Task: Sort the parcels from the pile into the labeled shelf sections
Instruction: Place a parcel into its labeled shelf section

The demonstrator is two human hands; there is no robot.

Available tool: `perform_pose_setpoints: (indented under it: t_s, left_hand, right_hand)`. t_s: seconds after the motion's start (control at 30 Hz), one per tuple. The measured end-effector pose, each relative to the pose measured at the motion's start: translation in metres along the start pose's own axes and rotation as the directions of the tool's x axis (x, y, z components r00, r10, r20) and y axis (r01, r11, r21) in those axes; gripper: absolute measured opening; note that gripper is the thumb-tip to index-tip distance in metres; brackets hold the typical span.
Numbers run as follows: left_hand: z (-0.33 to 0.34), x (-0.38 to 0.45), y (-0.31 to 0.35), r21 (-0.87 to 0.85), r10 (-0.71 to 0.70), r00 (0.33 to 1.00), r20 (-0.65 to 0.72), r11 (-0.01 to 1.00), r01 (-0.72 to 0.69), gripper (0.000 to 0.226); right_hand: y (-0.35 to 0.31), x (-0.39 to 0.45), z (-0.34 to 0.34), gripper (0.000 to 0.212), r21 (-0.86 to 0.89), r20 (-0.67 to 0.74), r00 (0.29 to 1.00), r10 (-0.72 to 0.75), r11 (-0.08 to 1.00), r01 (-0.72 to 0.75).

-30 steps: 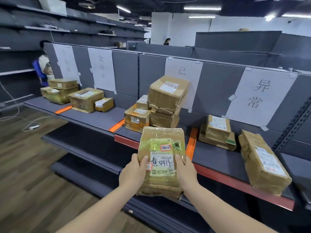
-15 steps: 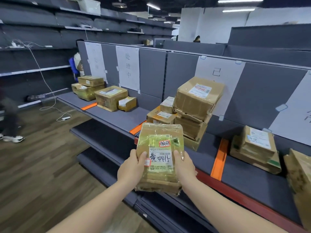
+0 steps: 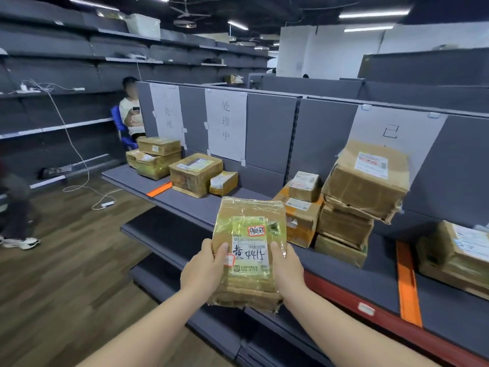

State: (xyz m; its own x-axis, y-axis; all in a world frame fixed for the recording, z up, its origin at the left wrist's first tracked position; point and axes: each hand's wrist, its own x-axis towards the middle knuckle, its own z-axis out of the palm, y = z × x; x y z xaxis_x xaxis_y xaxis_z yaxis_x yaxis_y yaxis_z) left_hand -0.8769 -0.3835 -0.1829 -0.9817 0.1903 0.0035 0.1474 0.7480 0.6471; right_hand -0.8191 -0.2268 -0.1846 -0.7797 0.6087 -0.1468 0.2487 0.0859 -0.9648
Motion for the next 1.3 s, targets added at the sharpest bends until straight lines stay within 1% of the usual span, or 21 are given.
perform_pose_setpoints:
  t_s: [0.1,0.27,0.47,0.67,0.8,0.9,1.03,1.17,1.3]
  left_hand:
    - [-0.023,0.026,-0.025,0.004,0.019,1.000,0.019,1.000,-0.019,0.034]
    - [-0.055,0.062,-0.063,-0.005,0.049,0.998,0.035,0.999,-0.049,0.034]
    - [-0.080,0.097,-0.096,-0.023,0.052,0.998,0.041,0.998,-0.051,0.033]
    - [-0.095,0.133,-0.122,-0.040,0.035,0.999,0.017,0.999,-0.034,0.034]
    - [-0.104,0.161,-0.135,-0.032,0.006,1.000,-0.006,0.999,-0.006,0.034]
    - [-0.111,0.187,-0.139,-0.021,-0.002,1.000,-0.018,1.000,0.001,0.035]
    - [-0.115,0.220,-0.143,-0.020,-0.018,0.999,-0.043,1.000,0.017,0.036]
    - [-0.120,0.245,-0.152,-0.004,-0.040,0.998,-0.052,0.999,0.040,0.037]
    - [-0.126,0.269,-0.164,0.004,-0.046,0.998,-0.050,0.999,0.047,0.040]
  right_hand:
    - [-0.012,0.002,0.039,0.031,0.014,-0.009,1.000,0.014,1.000,-0.014]
    - [-0.027,0.004,0.095,0.038,0.016,-0.038,0.998,0.055,0.998,-0.055]
    - [-0.041,0.015,0.148,0.039,0.001,-0.051,0.997,0.064,0.998,-0.064]
    - [-0.059,0.035,0.187,0.043,-0.032,-0.007,1.000,0.029,0.999,-0.029]
    - [-0.063,0.060,0.217,0.031,0.013,0.011,1.000,0.026,1.000,-0.026]
    - [-0.069,0.081,0.235,0.028,0.022,0.008,1.000,0.014,1.000,-0.014]
    - [-0.079,0.110,0.254,0.030,-0.015,0.008,1.000,0.001,1.000,-0.001]
    - [-0.082,0.129,0.275,0.028,-0.011,0.026,1.000,0.011,1.000,-0.011]
    - [-0.086,0.143,0.298,0.032,-0.020,0.022,1.000,0.017,1.000,-0.016]
